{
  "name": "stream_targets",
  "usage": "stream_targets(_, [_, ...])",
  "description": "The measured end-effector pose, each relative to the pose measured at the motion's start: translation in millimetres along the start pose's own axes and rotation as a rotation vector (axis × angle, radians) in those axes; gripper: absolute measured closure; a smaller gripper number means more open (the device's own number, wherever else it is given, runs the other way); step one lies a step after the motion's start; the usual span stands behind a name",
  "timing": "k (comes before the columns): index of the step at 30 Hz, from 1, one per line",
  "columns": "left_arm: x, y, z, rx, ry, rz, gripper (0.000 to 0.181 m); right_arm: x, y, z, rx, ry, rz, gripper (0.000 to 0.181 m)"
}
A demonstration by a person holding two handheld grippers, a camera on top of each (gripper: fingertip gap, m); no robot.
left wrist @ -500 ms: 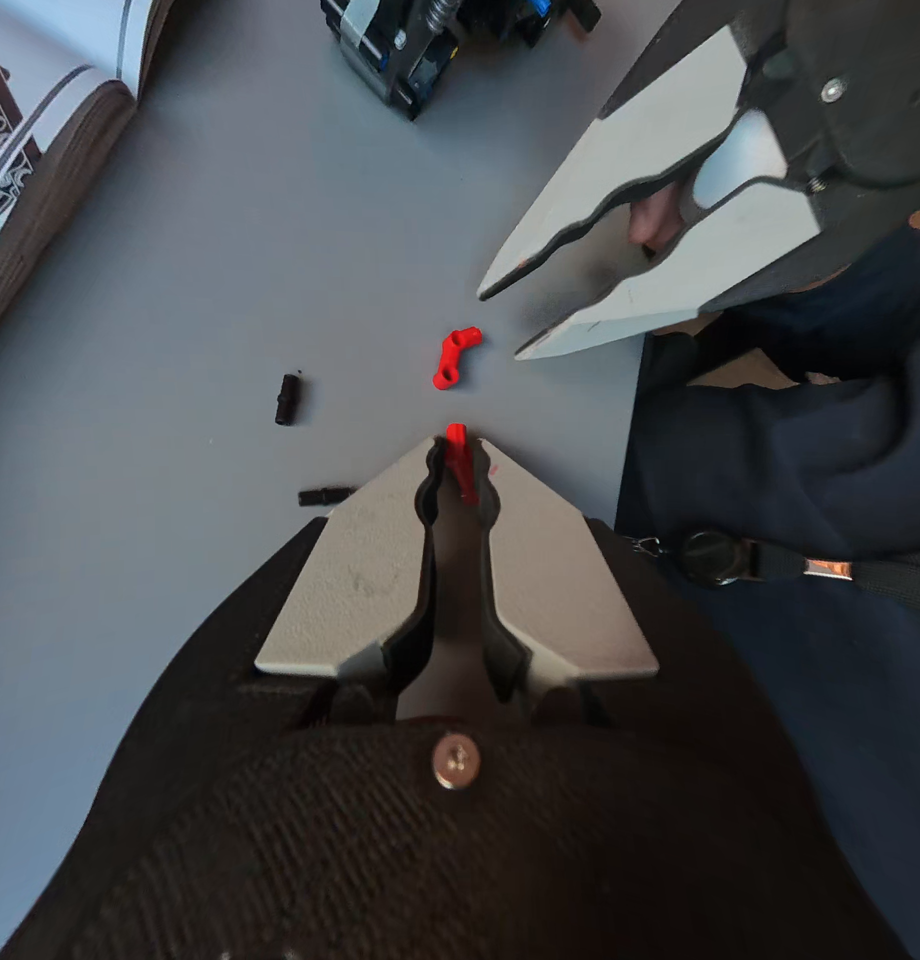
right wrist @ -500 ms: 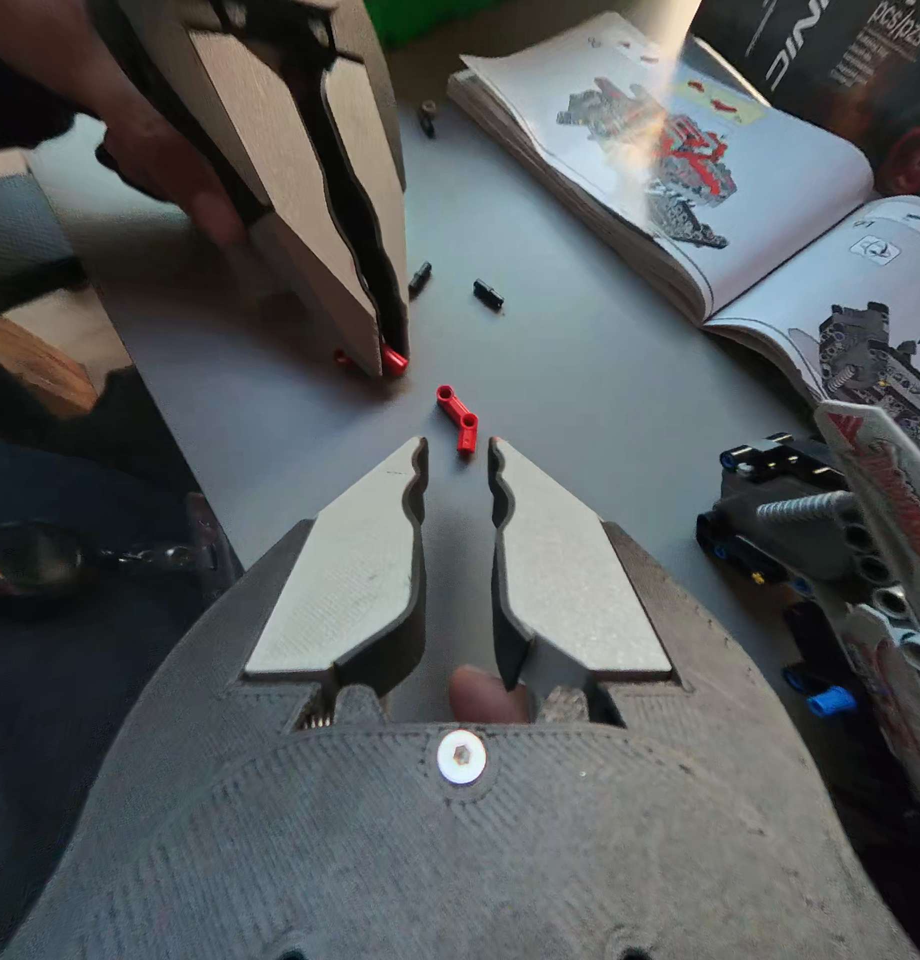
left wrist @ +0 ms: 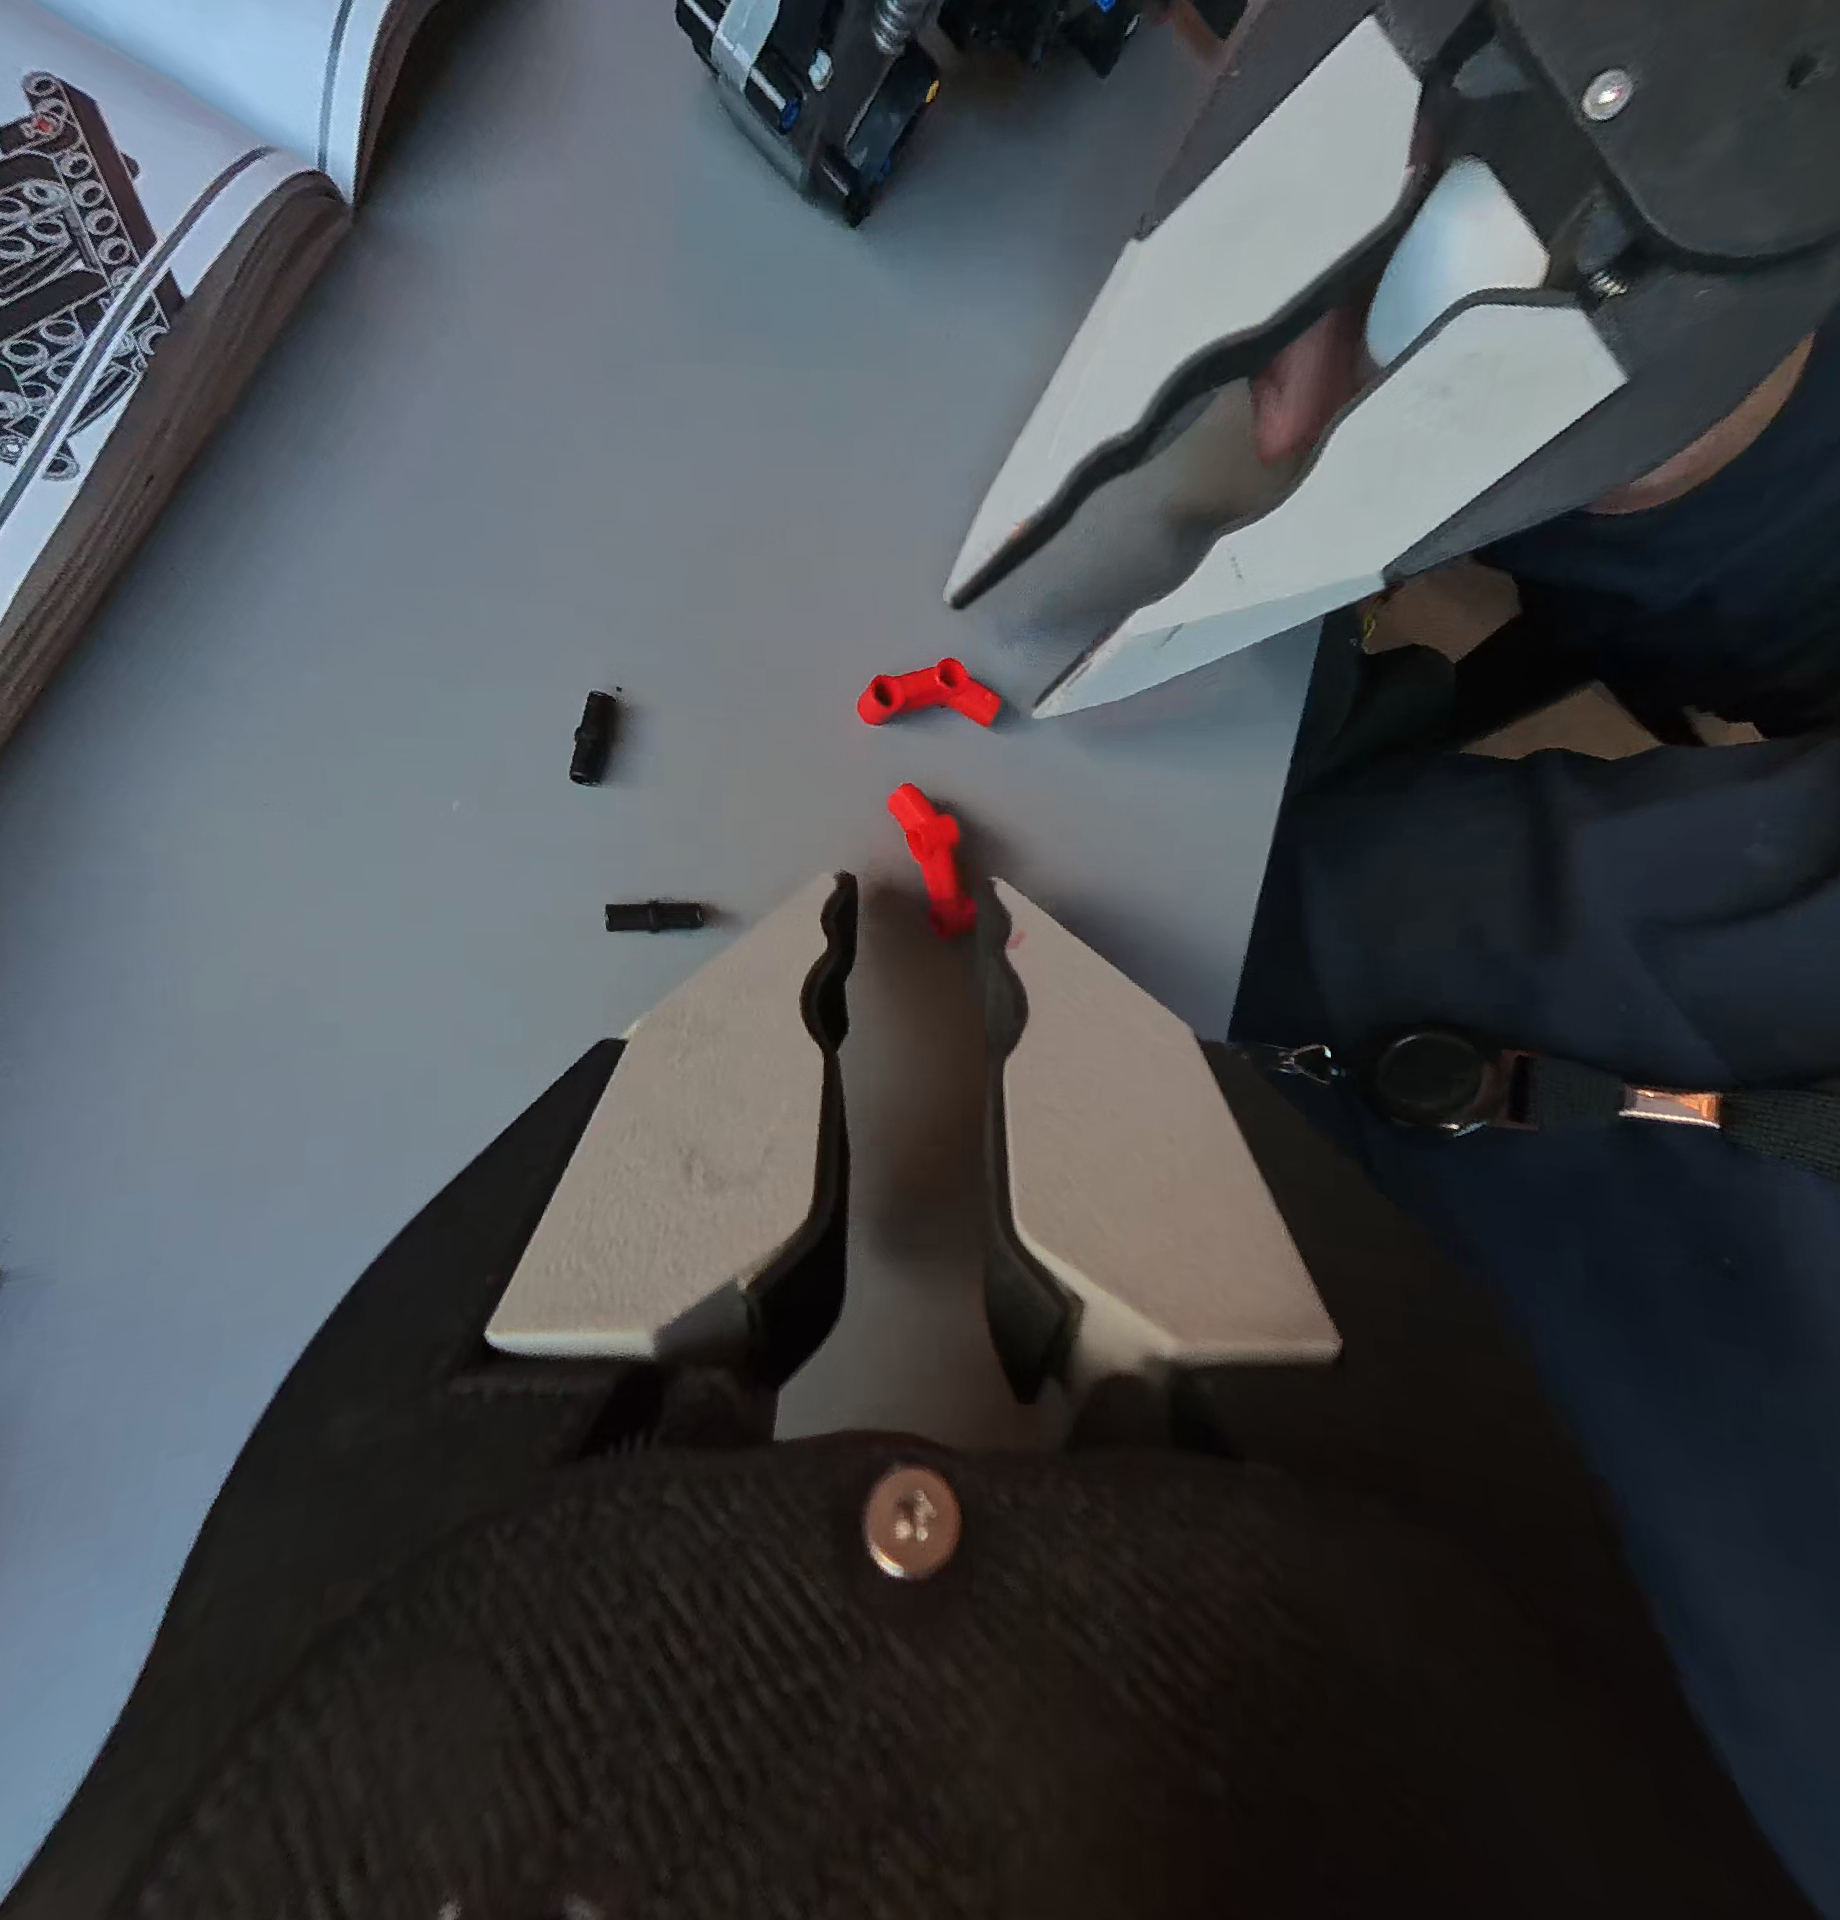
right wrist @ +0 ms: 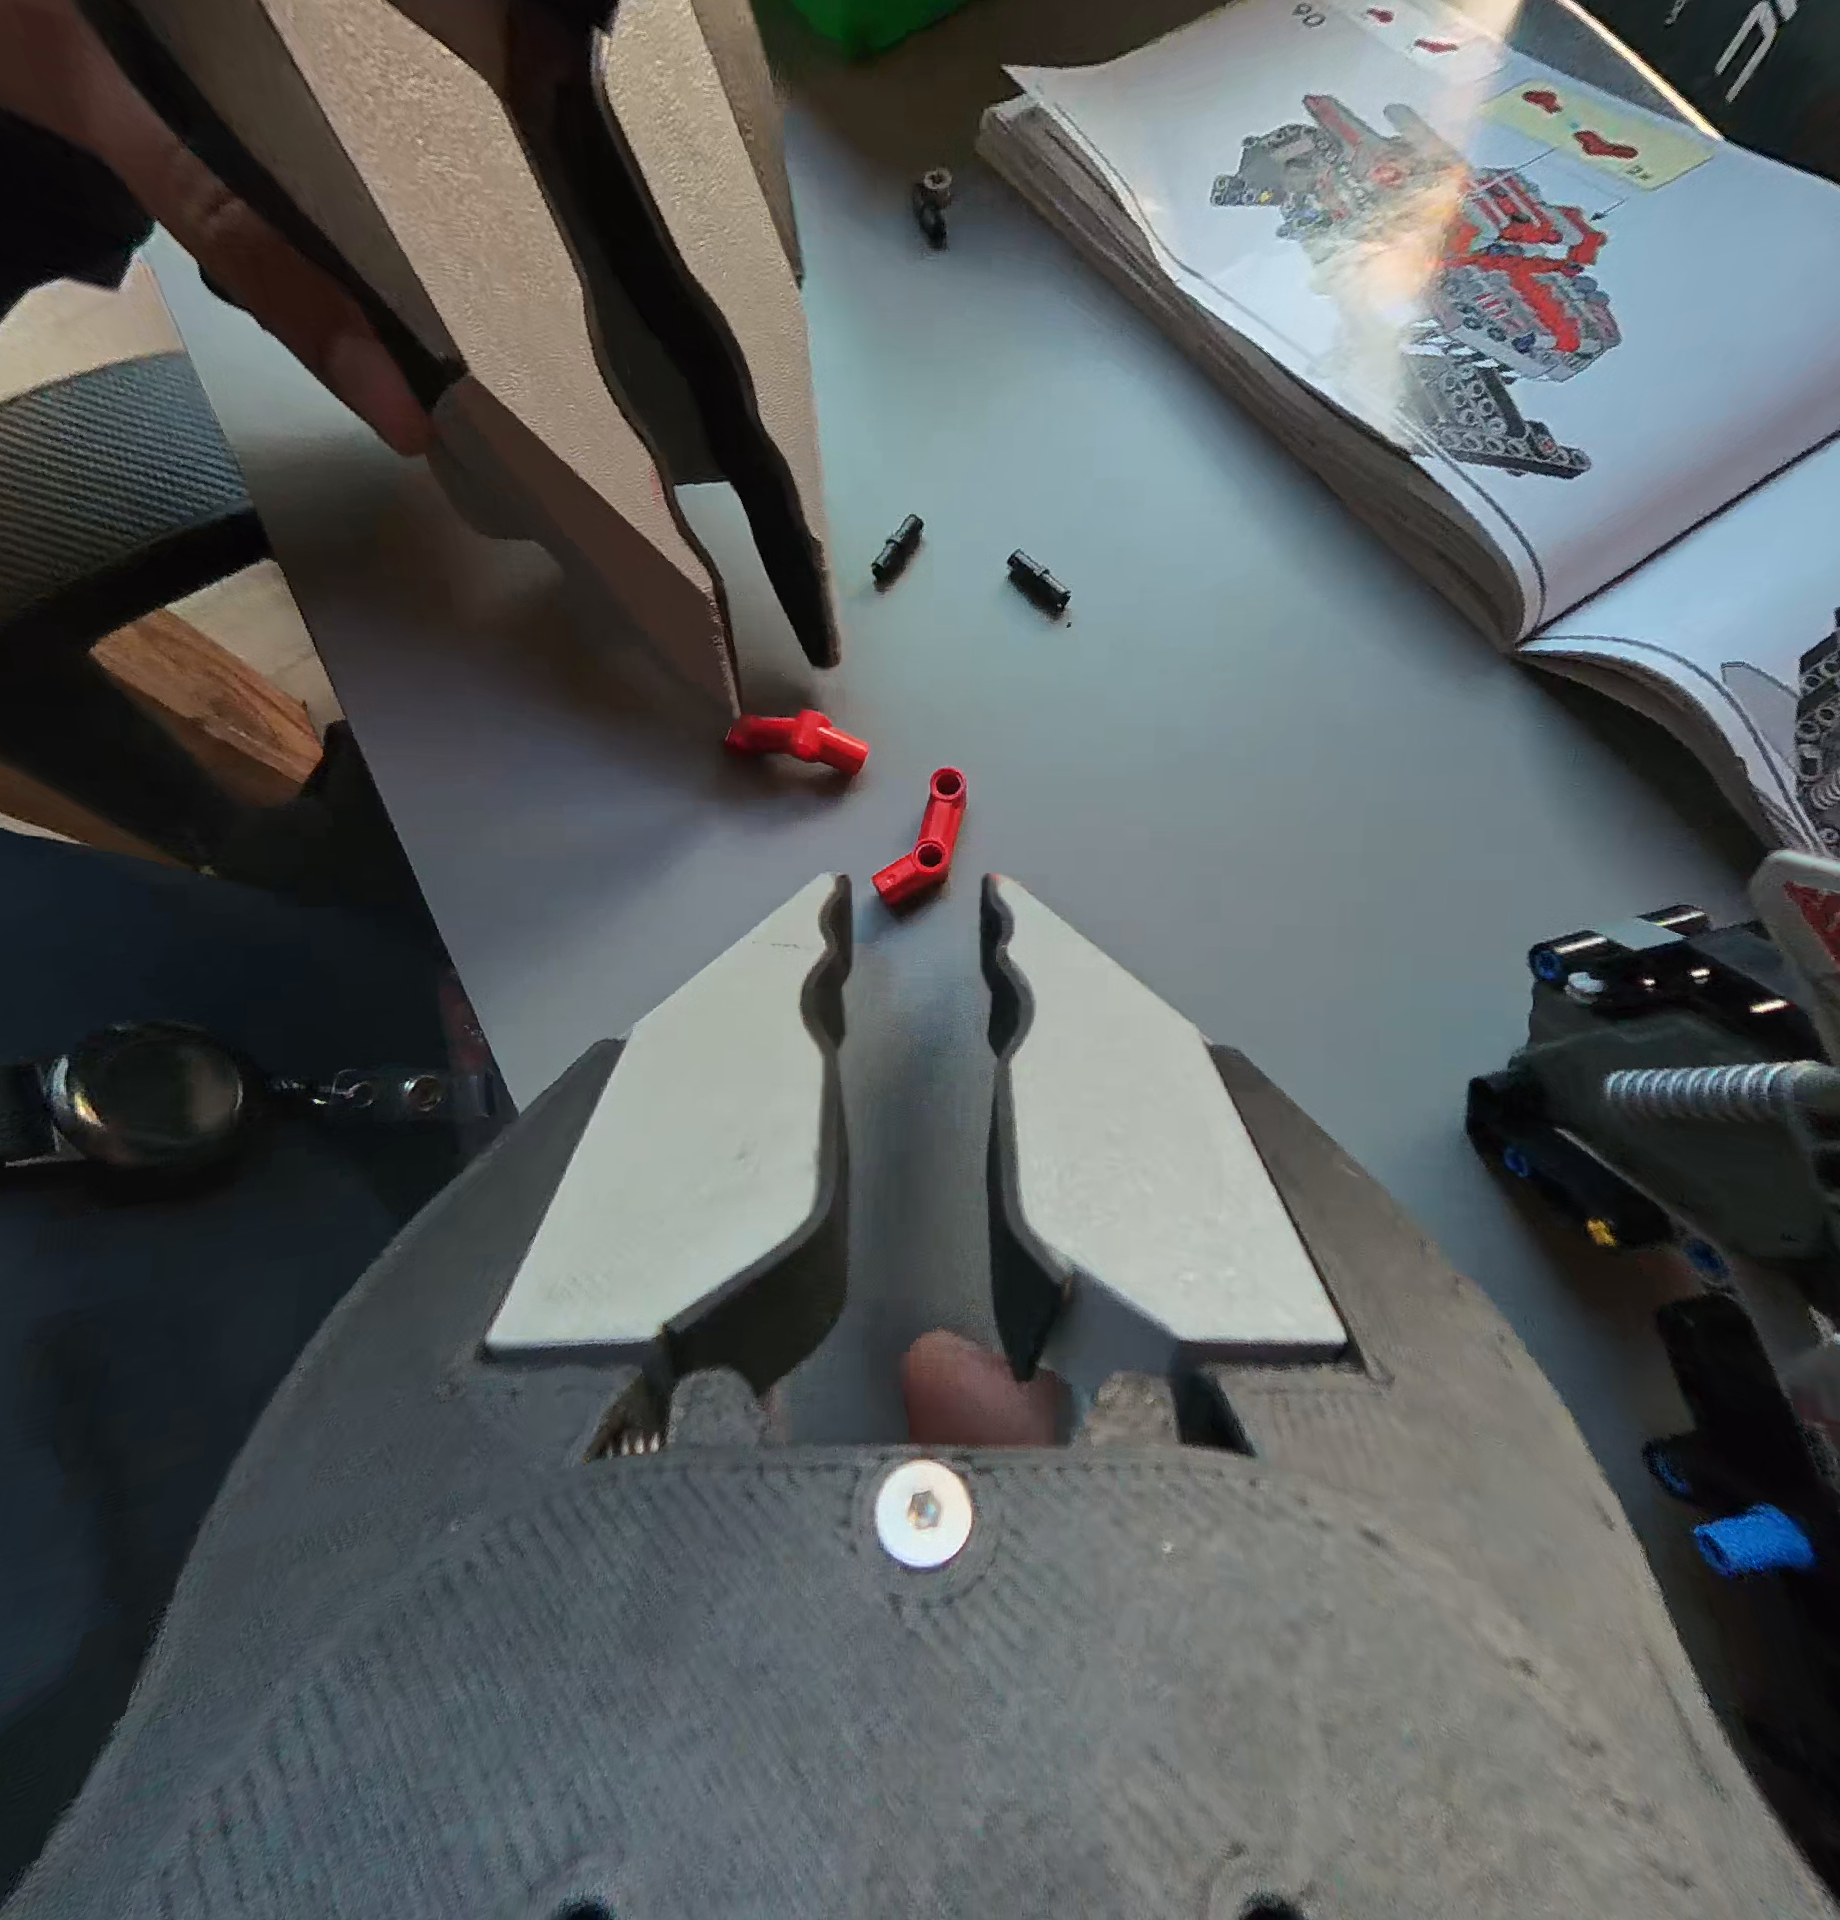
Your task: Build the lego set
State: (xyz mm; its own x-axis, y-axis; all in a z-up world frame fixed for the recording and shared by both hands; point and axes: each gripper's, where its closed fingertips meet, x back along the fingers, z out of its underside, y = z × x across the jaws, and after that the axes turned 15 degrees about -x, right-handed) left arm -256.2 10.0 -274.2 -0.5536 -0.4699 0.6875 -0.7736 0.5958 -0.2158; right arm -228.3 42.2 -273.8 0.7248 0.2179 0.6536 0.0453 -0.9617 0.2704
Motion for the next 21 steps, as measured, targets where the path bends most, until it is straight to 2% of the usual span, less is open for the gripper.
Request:
stream_targets(4, [10,2,0,0.003,-0.028,-0.040,0.160,-10,-2,2,-0.019,0.017,0.015,0.158])
stream_targets(7, [16,0,-3,0.009,-0.068,-0.056,0.159,-13,-1,1,-0.006,0.022,0.028,0.169])
stream_targets(11, [12,-6,-10,-0.004,-0.086,-0.058,0.158,-11,-2,2,-0.008,0.029,0.032,0.170])
stream_targets(12, [11,-5,-13,-0.020,-0.085,-0.075,0.158,-9,-1,3,-0.012,0.030,0.029,0.176])
stream_targets(16, [5,-10,-30,-0.241,-0.105,-0.158,0.160,2,3,0,-0.069,-0.010,-0.026,0.176])
stream_targets(21, [-12,-15,-41,-0.442,-0.060,-0.230,0.160,10,0,0,-0.166,-0.037,-0.093,0.176])
